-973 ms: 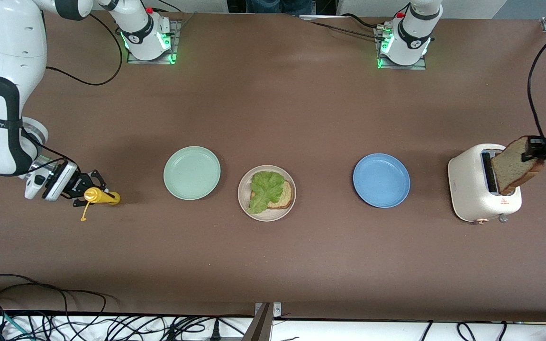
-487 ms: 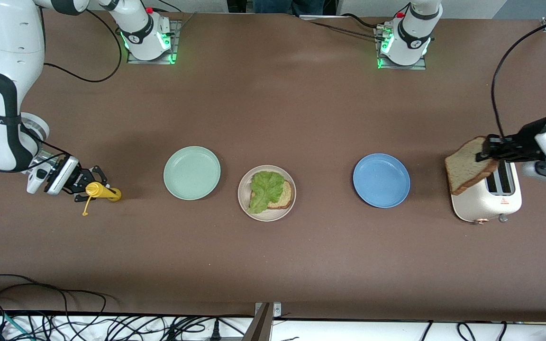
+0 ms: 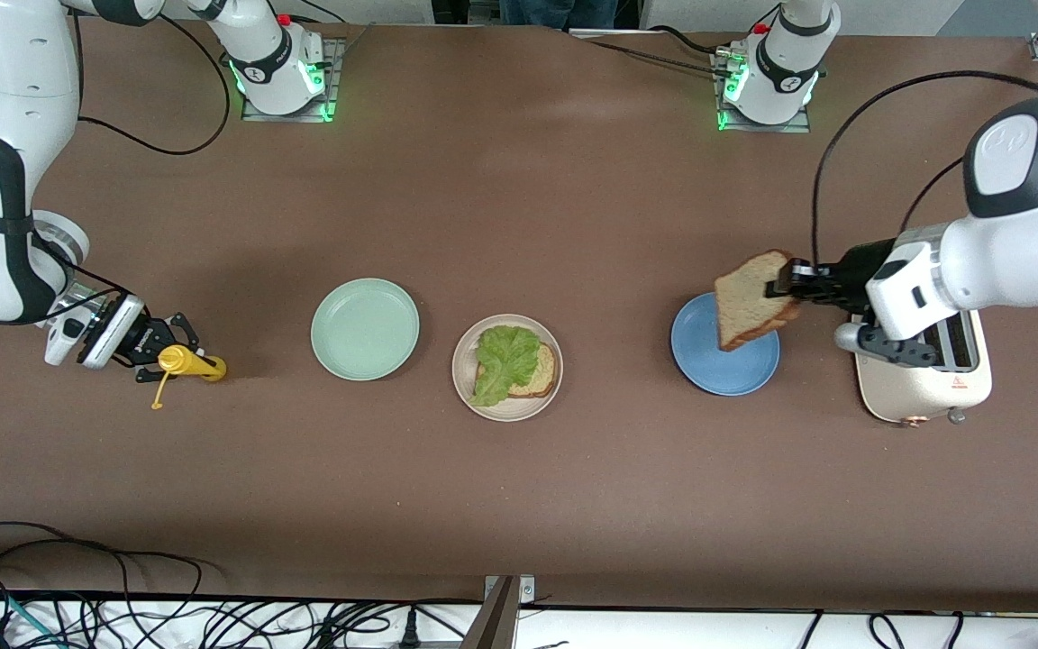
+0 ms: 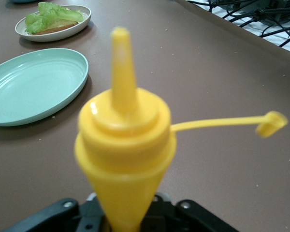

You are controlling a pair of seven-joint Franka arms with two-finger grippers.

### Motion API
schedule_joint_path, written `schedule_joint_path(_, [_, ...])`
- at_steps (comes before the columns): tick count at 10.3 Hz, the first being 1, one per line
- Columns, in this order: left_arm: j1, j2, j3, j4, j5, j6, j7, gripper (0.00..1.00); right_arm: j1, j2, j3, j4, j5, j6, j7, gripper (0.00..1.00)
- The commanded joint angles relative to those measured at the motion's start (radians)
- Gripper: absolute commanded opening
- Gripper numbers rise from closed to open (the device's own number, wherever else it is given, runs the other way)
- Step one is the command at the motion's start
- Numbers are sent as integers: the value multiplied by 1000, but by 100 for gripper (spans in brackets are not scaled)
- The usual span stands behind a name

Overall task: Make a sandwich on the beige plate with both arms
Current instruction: 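Carry the bread to the beige plate while the right gripper releases the bottle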

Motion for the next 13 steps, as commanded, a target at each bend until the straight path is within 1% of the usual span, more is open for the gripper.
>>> schedule_joint_path(1, [-40,95,2,20,-157,56,-7,0,-30,-51,24,-32,-1,11,6,94])
schedule_joint_path(3, [-115,182,2,22,-271,173,5,0,-40,-62,24,-26,-3,11,12,96])
schedule_joint_path(4, [-164,210,3,20,-299,266,5,0,-56,-68,23,-24,-21,13,21,96])
schedule_joint_path(5, [-210,250,3,19,-299,355,9,0,-76,-71,23,-23,-65,13,21,96])
schedule_joint_path(6, [-232,311,3,22,-297,396,14,0,-88,-79,21,-15,-105,17,26,96])
schedule_joint_path(7, [-272,374,3,60,-310,423,46,0,-97,-93,18,-7,-149,22,47,99])
schedule_joint_path(8, [-303,437,3,92,-358,451,77,0,-108,-114,17,13,-220,26,97,99])
schedule_joint_path(9, [-336,480,3,115,-415,486,136,0,-117,-139,17,42,-308,26,186,100])
schedule_joint_path(11, [-372,521,3,121,-561,543,267,0,-119,-192,21,115,-494,26,423,100])
schedule_joint_path(12, [-395,543,5,124,-622,569,320,0,-119,-220,26,150,-589,25,563,100])
schedule_joint_path(13, [-416,557,9,124,-665,621,374,0,-119,-248,37,166,-664,20,702,100])
